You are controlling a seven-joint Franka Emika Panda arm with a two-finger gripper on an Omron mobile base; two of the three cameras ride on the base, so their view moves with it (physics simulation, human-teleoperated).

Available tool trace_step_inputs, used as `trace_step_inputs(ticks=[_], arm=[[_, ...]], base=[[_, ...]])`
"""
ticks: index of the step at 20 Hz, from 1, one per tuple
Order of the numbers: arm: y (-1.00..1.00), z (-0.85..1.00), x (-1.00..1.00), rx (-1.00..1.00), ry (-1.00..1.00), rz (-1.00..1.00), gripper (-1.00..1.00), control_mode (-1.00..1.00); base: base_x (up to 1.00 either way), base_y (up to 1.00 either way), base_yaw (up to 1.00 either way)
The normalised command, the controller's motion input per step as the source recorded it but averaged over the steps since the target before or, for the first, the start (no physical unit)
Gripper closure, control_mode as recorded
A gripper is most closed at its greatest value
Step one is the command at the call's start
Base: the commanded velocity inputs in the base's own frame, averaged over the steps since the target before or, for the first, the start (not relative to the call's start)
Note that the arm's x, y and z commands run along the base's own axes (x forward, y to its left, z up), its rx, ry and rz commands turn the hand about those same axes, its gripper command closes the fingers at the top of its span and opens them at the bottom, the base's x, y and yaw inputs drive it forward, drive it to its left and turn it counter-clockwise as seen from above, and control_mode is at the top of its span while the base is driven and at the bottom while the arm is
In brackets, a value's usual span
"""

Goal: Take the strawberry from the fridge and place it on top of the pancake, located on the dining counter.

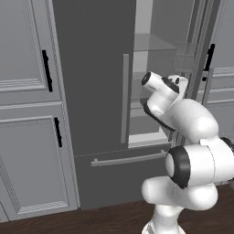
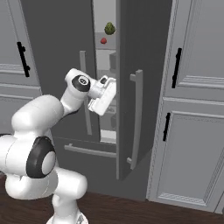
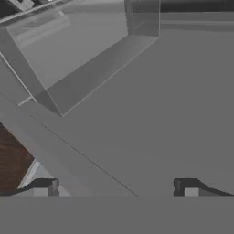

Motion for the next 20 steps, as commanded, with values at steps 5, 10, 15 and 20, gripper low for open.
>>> trace_step_inputs(ticks=[5,10,15,20], arm=[[-0.56,-0.25,0.03,-0.12,0.21,0.02,-1.0,-1.0],[-0.87,-0.16,-0.39,-0.07,0.12,0.0,-1.0,-1.0],[-1.0,-0.01,-0.34,-0.01,0.09,0.0,-1.0,-1.0],[-0.4,0.0,-0.02,0.0,0.07,0.03,-1.0,-1.0]], base=[[0.0,0.0,0.0],[0.0,0.0,0.0],[0.0,0.0,0.0],[0.0,0.0,0.0]])
